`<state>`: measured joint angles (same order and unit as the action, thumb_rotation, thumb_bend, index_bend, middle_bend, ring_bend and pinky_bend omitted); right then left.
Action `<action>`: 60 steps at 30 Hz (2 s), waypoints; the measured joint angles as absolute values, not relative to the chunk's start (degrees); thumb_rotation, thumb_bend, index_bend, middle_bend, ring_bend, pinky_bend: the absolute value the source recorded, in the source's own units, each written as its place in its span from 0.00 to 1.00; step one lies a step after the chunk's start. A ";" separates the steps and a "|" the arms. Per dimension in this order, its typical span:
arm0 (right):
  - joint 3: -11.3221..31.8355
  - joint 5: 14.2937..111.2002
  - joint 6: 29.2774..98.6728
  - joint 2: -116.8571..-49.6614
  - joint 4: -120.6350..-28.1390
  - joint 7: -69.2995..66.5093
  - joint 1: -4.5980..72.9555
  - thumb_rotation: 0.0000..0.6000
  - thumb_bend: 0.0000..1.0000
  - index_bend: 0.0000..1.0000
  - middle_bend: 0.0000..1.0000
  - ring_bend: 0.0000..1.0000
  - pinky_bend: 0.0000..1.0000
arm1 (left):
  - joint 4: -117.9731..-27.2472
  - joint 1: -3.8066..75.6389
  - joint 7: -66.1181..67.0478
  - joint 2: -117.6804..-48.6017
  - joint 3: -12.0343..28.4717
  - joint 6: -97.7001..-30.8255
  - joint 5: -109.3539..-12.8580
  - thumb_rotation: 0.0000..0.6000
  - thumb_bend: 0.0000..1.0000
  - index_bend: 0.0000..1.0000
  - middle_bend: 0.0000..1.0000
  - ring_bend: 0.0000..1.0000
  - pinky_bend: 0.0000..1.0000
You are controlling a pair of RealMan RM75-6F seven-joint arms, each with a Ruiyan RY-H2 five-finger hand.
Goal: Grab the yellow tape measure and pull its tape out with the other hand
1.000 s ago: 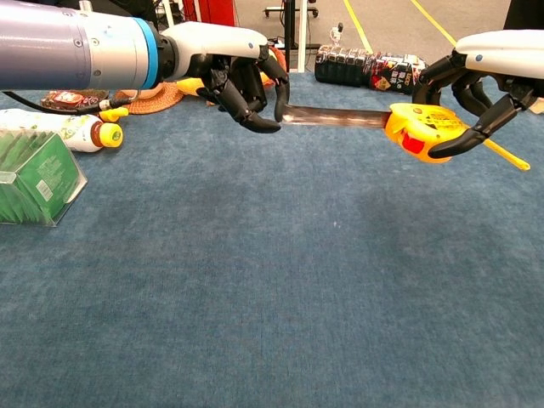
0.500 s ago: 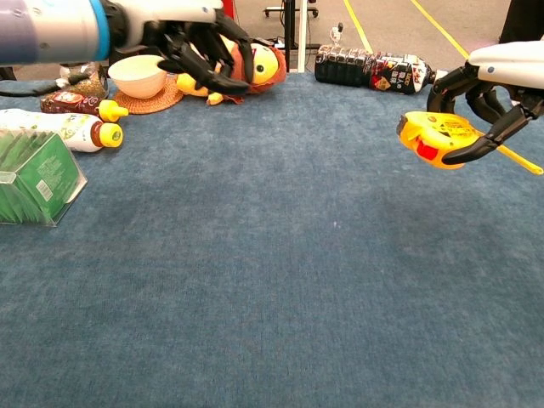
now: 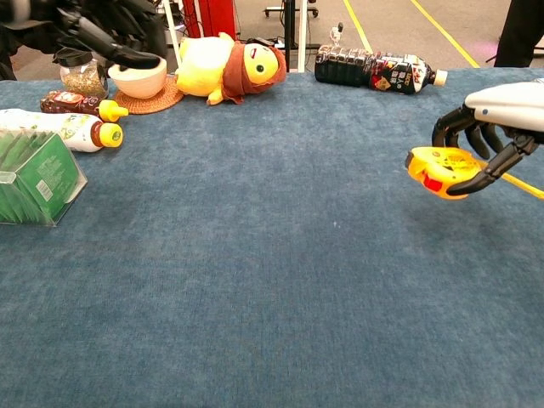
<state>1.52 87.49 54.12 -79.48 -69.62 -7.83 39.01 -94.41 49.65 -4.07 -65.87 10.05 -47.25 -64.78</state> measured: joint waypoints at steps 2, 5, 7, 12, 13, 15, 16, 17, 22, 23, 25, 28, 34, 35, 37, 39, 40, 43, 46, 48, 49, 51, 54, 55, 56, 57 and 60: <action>1.22 87.19 53.36 -80.69 -67.84 -8.06 38.97 0.60 0.18 0.43 0.48 0.49 0.52 | -94.94 48.32 -4.49 -64.66 9.59 -48.11 -65.39 0.69 0.28 0.39 0.66 0.61 0.89; 0.96 86.81 52.60 -82.18 -65.64 -8.36 38.93 0.59 0.18 0.37 0.44 0.46 0.49 | -95.60 46.63 -5.02 -63.21 8.91 -49.16 -66.45 0.70 0.28 0.39 0.66 0.61 0.89; 0.87 86.56 52.21 -82.95 -64.53 -8.57 38.90 0.59 0.18 0.31 0.41 0.42 0.46 | -95.83 45.83 -5.29 -62.62 8.59 -49.68 -67.01 0.69 0.28 0.39 0.66 0.61 0.89; 0.69 86.11 51.57 -83.43 -63.57 -8.47 38.78 0.60 0.18 0.15 0.30 0.33 0.37 | -96.02 44.07 -5.86 -61.56 8.01 -50.80 -67.69 0.66 0.28 0.39 0.66 0.61 0.88; 0.71 86.04 51.52 -83.26 -63.67 -8.38 38.78 0.60 0.18 0.14 0.29 0.32 0.37 | -95.98 43.77 -5.92 -61.40 7.94 -51.04 -67.78 0.65 0.28 0.39 0.66 0.61 0.88; 0.82 85.96 51.53 -82.83 -64.04 -8.09 38.80 0.60 0.18 0.12 0.27 0.31 0.36 | -95.82 43.10 -6.07 -61.04 7.78 -51.53 -67.94 0.64 0.28 0.39 0.66 0.61 0.87; 0.93 85.89 51.61 -82.47 -64.40 -7.79 38.80 0.60 0.18 0.12 0.27 0.31 0.35 | -95.74 42.82 -6.15 -60.92 7.71 -51.68 -67.97 0.64 0.28 0.39 0.66 0.60 0.86; 1.02 85.83 51.67 -82.20 -64.73 -7.62 38.80 0.60 0.18 0.12 0.27 0.31 0.35 | -95.64 42.46 -6.23 -60.74 7.61 -51.83 -67.97 0.64 0.28 0.39 0.66 0.60 0.86; 1.97 84.96 52.72 -80.09 -67.92 -6.90 38.44 0.60 0.18 0.25 0.35 0.38 0.40 | -95.40 41.09 -5.24 -60.11 7.04 -52.92 -67.99 0.64 0.28 0.39 0.66 0.59 0.82; 2.34 84.60 53.24 -79.70 -68.53 -6.65 38.25 0.60 0.18 0.29 0.38 0.40 0.42 | -95.43 40.67 -4.71 -60.05 6.91 -53.57 -68.02 0.65 0.28 0.39 0.66 0.58 0.82; 3.33 83.50 54.78 -78.80 -69.93 -5.60 37.65 0.59 0.19 0.38 0.43 0.45 0.47 | -95.56 39.85 -3.60 -59.98 6.66 -54.94 -68.04 0.71 0.28 0.41 0.66 0.58 0.81; 4.81 81.73 57.52 -77.54 -71.61 -3.15 36.48 0.60 0.22 0.49 0.50 0.55 0.56 | -95.93 38.11 -1.33 -59.93 6.17 -57.92 -67.87 0.78 0.28 0.46 0.66 0.58 0.80; 7.27 77.37 63.65 -74.88 -75.35 1.61 32.50 0.68 0.28 0.59 0.62 0.70 0.62 | -96.79 32.43 3.50 -61.06 5.09 -67.29 -66.85 0.86 0.29 0.50 0.66 0.58 0.80; 7.39 76.81 64.02 -74.48 -75.79 2.02 31.95 0.69 0.29 0.61 0.64 0.71 0.62 | -96.93 30.89 4.17 -61.40 4.81 -69.23 -66.66 0.87 0.30 0.50 0.66 0.58 0.80; 7.53 75.92 64.77 -73.76 -76.48 2.75 30.79 0.70 0.29 0.61 0.65 0.72 0.62 | -97.04 28.58 4.84 -61.91 4.38 -71.89 -66.41 0.87 0.30 0.50 0.66 0.58 0.79; 7.57 75.04 65.59 -73.21 -76.96 3.18 29.59 0.70 0.29 0.61 0.65 0.71 0.62 | -96.93 26.10 5.37 -62.43 3.83 -74.65 -66.33 0.87 0.30 0.50 0.66 0.58 0.78; 7.56 74.52 66.31 -72.85 -77.26 3.37 28.69 0.71 0.29 0.61 0.65 0.71 0.62 | -96.85 25.12 5.56 -62.61 3.59 -75.73 -66.36 0.87 0.30 0.50 0.66 0.58 0.78; 7.41 73.69 68.49 -71.99 -77.96 3.59 26.41 0.71 0.29 0.61 0.65 0.71 0.62 | -96.77 22.23 6.14 -62.84 2.68 -78.60 -66.63 0.86 0.30 0.50 0.66 0.58 0.77; 7.08 73.25 70.86 -70.96 -79.20 3.66 23.96 0.71 0.29 0.61 0.65 0.71 0.62 | -96.95 19.72 6.86 -62.84 1.80 -80.99 -67.26 0.86 0.30 0.51 0.66 0.58 0.77; 6.74 73.08 72.20 -70.35 -80.08 3.78 22.51 0.71 0.29 0.61 0.65 0.71 0.61 | -97.20 18.00 7.36 -62.95 1.11 -82.47 -67.69 0.86 0.30 0.51 0.66 0.58 0.76; 6.49 72.98 72.97 -69.97 -80.66 3.89 21.61 0.71 0.29 0.61 0.65 0.71 0.61 | -97.37 17.09 7.58 -63.03 0.70 -83.16 -67.92 0.86 0.30 0.51 0.66 0.58 0.76; 5.96 72.82 74.20 -69.39 -81.40 4.16 20.12 0.71 0.29 0.61 0.65 0.71 0.61 | -97.66 15.80 7.77 -63.13 0.04 -84.01 -68.17 0.86 0.30 0.51 0.66 0.58 0.76; 5.16 72.82 76.23 -68.70 -82.56 4.50 17.96 0.70 0.29 0.61 0.65 0.70 0.61 | -98.26 13.38 7.95 -63.16 -1.07 -85.87 -68.77 0.86 0.30 0.51 0.66 0.58 0.75; 4.84 72.86 77.00 -68.47 -82.99 4.61 17.13 0.70 0.29 0.61 0.65 0.70 0.61 | -98.43 12.53 7.96 -63.13 -1.43 -86.53 -69.02 0.86 0.30 0.52 0.66 0.58 0.75; 4.39 72.99 78.11 -68.15 -83.57 4.79 15.99 0.71 0.29 0.61 0.65 0.70 0.61 | -98.67 11.39 7.95 -63.08 -1.93 -87.40 -69.42 0.86 0.30 0.52 0.66 0.58 0.75; 4.05 73.09 78.92 -67.90 -84.05 4.92 15.09 0.71 0.29 0.61 0.65 0.70 0.61 | -98.84 10.55 7.90 -63.01 -2.31 -88.04 -69.72 0.86 0.30 0.52 0.66 0.58 0.75; 2.94 73.46 81.47 -67.03 -85.69 5.34 12.29 0.71 0.29 0.61 0.65 0.70 0.61 | -99.32 7.89 7.70 -62.89 -3.51 -89.92 -70.79 0.86 0.30 0.52 0.66 0.58 0.75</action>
